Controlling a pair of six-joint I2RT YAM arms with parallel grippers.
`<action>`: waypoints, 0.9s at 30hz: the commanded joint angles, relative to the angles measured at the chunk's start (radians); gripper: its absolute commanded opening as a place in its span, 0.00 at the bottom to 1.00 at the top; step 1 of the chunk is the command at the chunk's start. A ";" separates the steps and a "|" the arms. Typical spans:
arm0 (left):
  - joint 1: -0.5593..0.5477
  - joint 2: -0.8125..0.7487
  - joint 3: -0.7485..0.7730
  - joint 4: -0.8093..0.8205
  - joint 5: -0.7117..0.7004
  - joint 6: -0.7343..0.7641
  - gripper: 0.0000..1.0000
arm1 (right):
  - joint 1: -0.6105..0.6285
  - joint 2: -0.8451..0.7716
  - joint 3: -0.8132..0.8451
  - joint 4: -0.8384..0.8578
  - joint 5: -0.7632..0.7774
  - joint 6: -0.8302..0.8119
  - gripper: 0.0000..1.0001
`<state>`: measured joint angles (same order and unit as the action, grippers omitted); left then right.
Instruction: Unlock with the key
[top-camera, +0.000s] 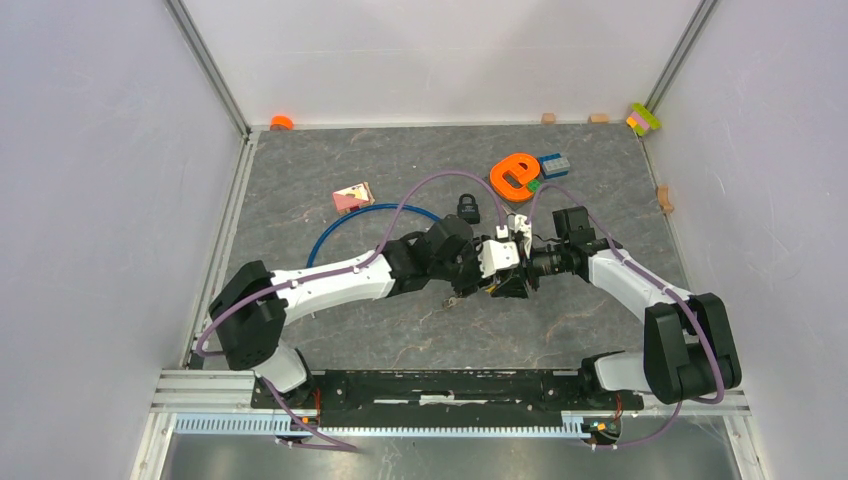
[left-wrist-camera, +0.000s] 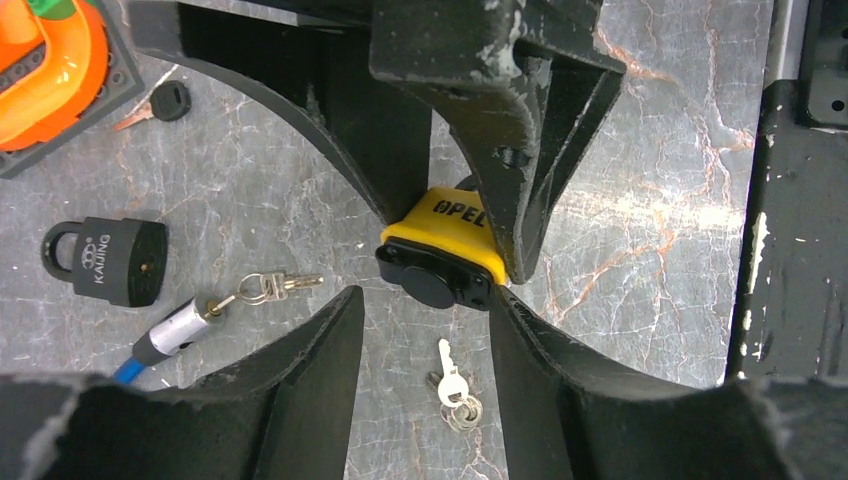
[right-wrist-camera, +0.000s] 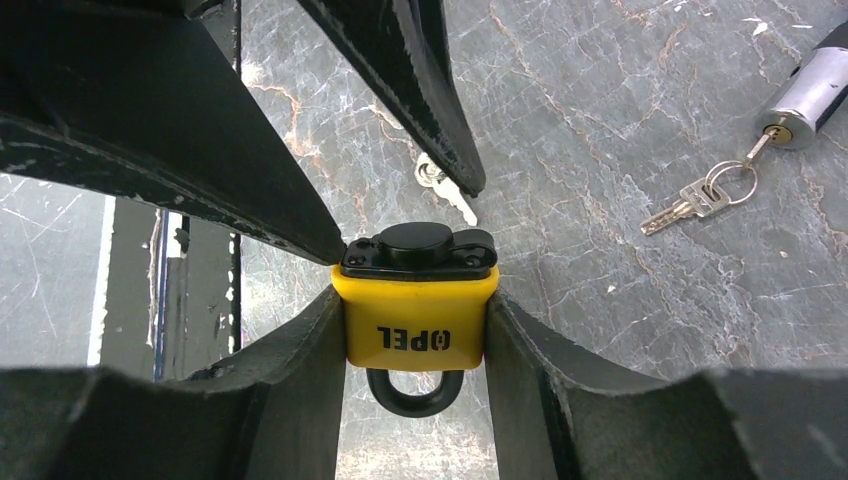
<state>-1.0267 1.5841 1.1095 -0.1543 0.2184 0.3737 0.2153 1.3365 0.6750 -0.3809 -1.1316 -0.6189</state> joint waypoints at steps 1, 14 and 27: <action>-0.007 0.021 0.009 0.030 -0.003 -0.012 0.55 | 0.004 -0.018 0.034 0.036 -0.045 0.014 0.00; -0.006 -0.003 0.001 0.039 -0.020 -0.003 0.50 | 0.003 -0.012 0.024 0.035 -0.033 0.005 0.00; -0.003 -0.040 -0.017 0.044 0.007 -0.013 0.54 | 0.004 0.004 0.022 0.023 -0.005 -0.017 0.00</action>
<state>-1.0290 1.5917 1.1038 -0.1535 0.2123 0.3737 0.2153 1.3403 0.6750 -0.3759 -1.1126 -0.6220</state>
